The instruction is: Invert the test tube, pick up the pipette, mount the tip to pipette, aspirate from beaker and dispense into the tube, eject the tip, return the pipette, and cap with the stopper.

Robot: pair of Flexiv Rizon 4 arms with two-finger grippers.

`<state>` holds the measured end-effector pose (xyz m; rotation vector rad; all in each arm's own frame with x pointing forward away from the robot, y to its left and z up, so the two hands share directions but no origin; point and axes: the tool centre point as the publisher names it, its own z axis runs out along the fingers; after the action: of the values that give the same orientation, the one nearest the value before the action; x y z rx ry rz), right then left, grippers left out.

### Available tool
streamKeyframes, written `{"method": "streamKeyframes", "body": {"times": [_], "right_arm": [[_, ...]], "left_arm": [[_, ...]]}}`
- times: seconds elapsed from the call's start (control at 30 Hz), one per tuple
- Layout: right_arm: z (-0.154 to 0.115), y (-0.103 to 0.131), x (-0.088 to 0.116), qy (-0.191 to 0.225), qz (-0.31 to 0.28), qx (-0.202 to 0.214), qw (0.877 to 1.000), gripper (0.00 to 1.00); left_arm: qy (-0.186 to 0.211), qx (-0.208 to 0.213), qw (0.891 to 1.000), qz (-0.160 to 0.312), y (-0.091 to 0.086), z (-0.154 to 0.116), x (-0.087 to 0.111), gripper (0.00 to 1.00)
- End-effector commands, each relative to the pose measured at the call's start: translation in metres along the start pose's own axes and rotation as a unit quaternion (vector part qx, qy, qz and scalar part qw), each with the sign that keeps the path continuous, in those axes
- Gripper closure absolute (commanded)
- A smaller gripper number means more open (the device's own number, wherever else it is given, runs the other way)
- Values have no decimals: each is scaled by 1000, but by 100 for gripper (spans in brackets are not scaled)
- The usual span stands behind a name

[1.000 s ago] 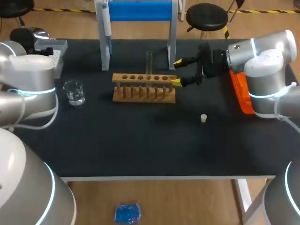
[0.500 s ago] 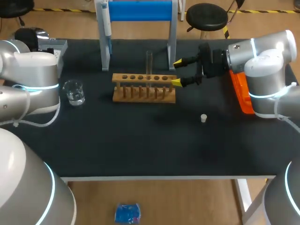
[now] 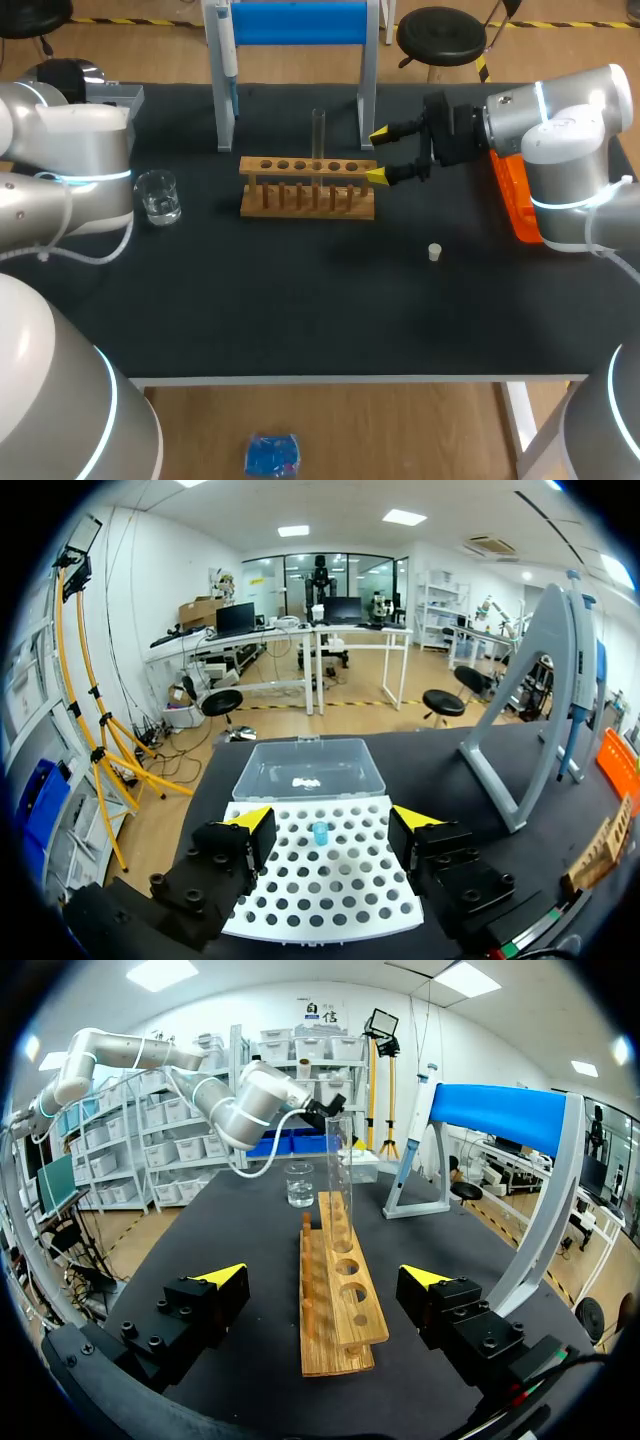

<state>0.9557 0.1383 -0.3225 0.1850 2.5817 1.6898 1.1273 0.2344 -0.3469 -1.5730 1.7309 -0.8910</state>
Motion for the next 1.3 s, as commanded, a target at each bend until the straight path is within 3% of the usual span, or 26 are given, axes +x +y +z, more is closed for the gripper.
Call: {"method": "streamKeyframes", "body": {"times": [0.03,0.33,0.5,1.3], "right_arm": [[-1,0,1,-1,0,0,1000,0],[-1,0,1,-1,0,0,1000,0],[-1,0,1,-1,0,0,1000,0],[-1,0,1,-1,0,0,1000,0]], "left_arm": [[-7,-5,1000,-5,1,7,-2,29],[-9,-4,1000,-4,0,11,-3,35],[-8,-5,1000,-1,0,13,-2,53],[-11,-11,1000,-10,7,17,-2,56]]}}
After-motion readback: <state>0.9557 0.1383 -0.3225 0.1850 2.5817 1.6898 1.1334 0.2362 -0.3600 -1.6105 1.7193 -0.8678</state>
